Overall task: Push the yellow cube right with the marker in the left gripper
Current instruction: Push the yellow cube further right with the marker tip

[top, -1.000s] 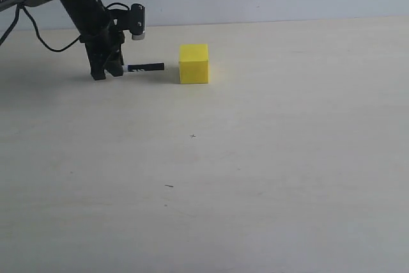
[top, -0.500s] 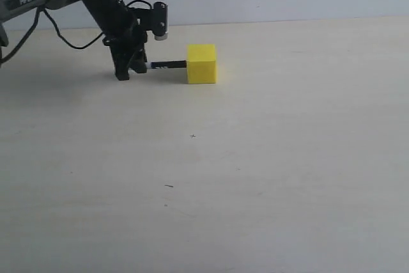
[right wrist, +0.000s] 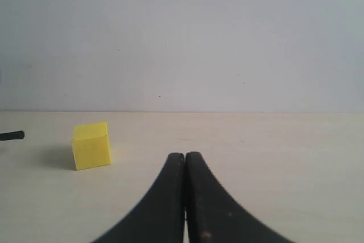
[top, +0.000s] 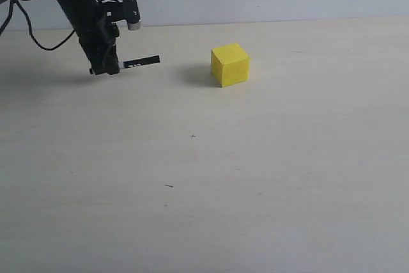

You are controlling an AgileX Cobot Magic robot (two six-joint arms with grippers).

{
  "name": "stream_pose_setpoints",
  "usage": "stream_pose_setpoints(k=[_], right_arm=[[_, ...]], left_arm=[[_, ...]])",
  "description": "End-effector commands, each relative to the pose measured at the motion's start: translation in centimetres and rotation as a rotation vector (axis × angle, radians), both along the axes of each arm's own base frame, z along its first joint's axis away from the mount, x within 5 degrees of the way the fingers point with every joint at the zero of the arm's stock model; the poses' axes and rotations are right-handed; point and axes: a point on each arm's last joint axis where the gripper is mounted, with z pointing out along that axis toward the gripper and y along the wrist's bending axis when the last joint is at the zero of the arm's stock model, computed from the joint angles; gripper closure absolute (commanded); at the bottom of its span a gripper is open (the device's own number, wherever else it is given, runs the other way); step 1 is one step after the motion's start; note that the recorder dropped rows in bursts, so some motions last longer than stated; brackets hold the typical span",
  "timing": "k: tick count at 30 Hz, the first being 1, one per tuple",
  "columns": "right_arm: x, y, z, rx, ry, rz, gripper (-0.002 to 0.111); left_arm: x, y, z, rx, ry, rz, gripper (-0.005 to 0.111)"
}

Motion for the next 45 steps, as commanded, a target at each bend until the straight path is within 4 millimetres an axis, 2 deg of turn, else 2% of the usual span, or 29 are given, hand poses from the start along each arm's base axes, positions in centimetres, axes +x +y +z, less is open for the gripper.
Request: stream_pose_setpoints(k=[1,5,9,12,16,22,25,27,31,39,43,45], right_arm=[[0.0,0.0,-0.1,-0.004,-0.007,0.001,0.108],[0.0,0.0,-0.1,-0.004,-0.007,0.001,0.108],[0.0,0.0,-0.1,-0.004,-0.007,0.001,0.108],[0.0,0.0,-0.1,-0.004,-0.007,0.001,0.108],[0.0,0.0,-0.1,-0.004,-0.007,0.001,0.108],[0.0,0.0,-0.1,-0.004,-0.007,0.001,0.108],[0.0,0.0,-0.1,-0.004,-0.007,0.001,0.108],[0.0,0.0,-0.1,-0.004,-0.007,0.001,0.108],[0.0,0.0,-0.1,-0.004,-0.007,0.001,0.108],[0.0,0.0,-0.1,-0.004,-0.007,0.001,0.108],[0.0,0.0,-0.1,-0.004,-0.007,0.001,0.108],[0.0,0.0,-0.1,-0.004,-0.007,0.001,0.108]], left_arm=[[-1.0,-4.9,0.5,-0.03,-0.053,-0.04,0.107],[-1.4,-8.7,0.8,-0.02,-0.185,-0.022,0.107],[-2.5,-12.3,1.1,-0.035,-0.268,-0.085,0.107],[-3.1,-14.2,1.3,-0.049,-0.317,-0.127,0.107],[-2.8,-13.7,2.0,-0.002,-0.336,-0.137,0.107],[-1.5,-9.9,2.5,0.049,-0.258,-0.077,0.107],[-1.9,-8.2,2.1,0.077,-0.135,-0.142,0.107],[-2.1,-7.7,2.1,0.026,-0.078,-0.163,0.107],[-1.9,-7.6,2.4,-0.066,-0.062,-0.16,0.107],[-1.6,-8.4,1.8,-0.024,-0.087,-0.145,0.107],[-1.2,-8.3,1.2,-0.009,-0.089,-0.055,0.107],[-1.0,-8.8,1.1,-0.015,-0.128,-0.032,0.107]])
